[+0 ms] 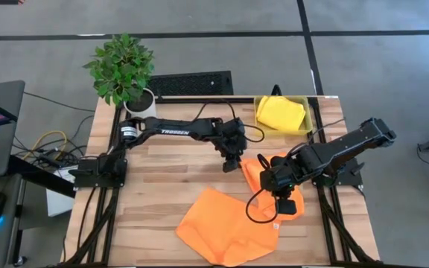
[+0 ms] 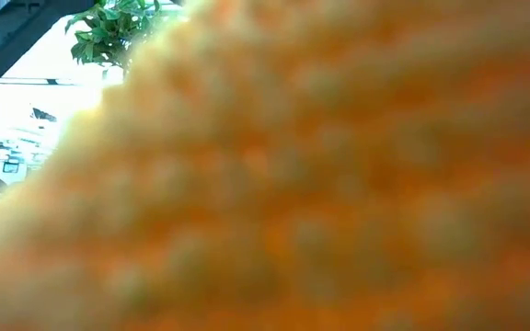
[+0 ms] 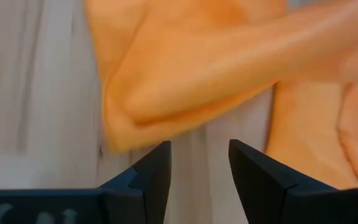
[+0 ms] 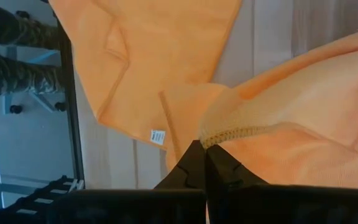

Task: Fold microfiber towels
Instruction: Fold the top orange microfiber towel

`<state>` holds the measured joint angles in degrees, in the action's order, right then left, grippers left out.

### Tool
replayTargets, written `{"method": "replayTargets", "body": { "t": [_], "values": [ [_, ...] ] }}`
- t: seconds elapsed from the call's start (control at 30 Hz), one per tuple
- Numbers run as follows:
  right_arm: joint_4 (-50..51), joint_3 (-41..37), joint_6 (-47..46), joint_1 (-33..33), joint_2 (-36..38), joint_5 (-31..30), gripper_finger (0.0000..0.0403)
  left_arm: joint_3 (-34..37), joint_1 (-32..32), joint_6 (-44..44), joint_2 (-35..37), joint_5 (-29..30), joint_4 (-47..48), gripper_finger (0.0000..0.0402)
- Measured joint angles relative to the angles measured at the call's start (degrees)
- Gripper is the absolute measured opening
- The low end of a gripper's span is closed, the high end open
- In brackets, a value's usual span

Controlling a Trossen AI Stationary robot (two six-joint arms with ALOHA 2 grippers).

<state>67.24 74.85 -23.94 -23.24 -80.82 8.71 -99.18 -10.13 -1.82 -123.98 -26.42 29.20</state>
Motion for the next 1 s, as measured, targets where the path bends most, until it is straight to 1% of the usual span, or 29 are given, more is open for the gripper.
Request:
{"method": "replayTargets", "body": {
  "t": [0.03, 0.1, 0.17, 0.2, 0.23, 0.33, 0.37, 0.47, 0.6, 0.67, 1.0],
  "values": [
    [0.0, 0.0, 0.0, 0.0, -0.02, -0.04, 0.0008, 0.14, 0.01, -0.63, -0.58, 0.07, 0.37, 0.0153],
    [-0.02, 0.0, 0.0, 0.0, 0.0, -0.06, 0.0008, 0.0, 0.28, -1.25, -2.37, -0.19, -3.58, 0.0153],
    [-0.02, -0.02, 0.0, 0.0, -0.04, -0.21, 0.0008, 0.1, 0.3, -2.55, -3.27, 0.1, -4.88, 0.0153],
    [-0.06, -0.01, 0.0, 0.0, -0.02, -0.3, 0.0008, -0.01, 0.36, -2.73, -3.71, 1.19, -7.35, 0.0153],
    [-0.01, -0.02, -0.01, 0.0, -0.02, -0.59, 0.0008, -0.03, 0.36, -2.74, -3.86, 2.53, -7.77, 0.0153],
    [0.02, -0.02, 0.0, 0.0, -0.02, -1.11, 0.0008, -0.02, 0.31, 0.14, -4.57, 7.21, -8.69, 0.0153],
    [0.06, -0.02, 0.01, 0.01, -0.04, -1.12, 0.0008, 0.06, 0.31, 1.36, -4.59, 7.85, -8.31, 0.0153],
    [0.07, -0.02, 0.0, 0.0, -0.04, -1.11, 0.0008, -0.02, 0.26, 3.65, -4.94, 8.38, -9.17, 0.0153],
    [0.04, -0.02, 0.0, 0.0, -0.04, -1.13, 0.0008, 0.14, 0.44, 4.12, -6.23, 8.58, -8.94, 0.0153],
    [0.02, -0.02, 0.0, 0.0, -0.04, -1.13, 0.0008, -0.06, 0.58, 4.3, -6.93, 9.35, -10.75, 0.0153],
    [0.22, -0.02, 0.0, 0.0, -0.04, -1.13, 0.0008, 0.05, 0.54, 3.93, -8.35, 13.72, -11.11, 0.0153]
  ]
}}
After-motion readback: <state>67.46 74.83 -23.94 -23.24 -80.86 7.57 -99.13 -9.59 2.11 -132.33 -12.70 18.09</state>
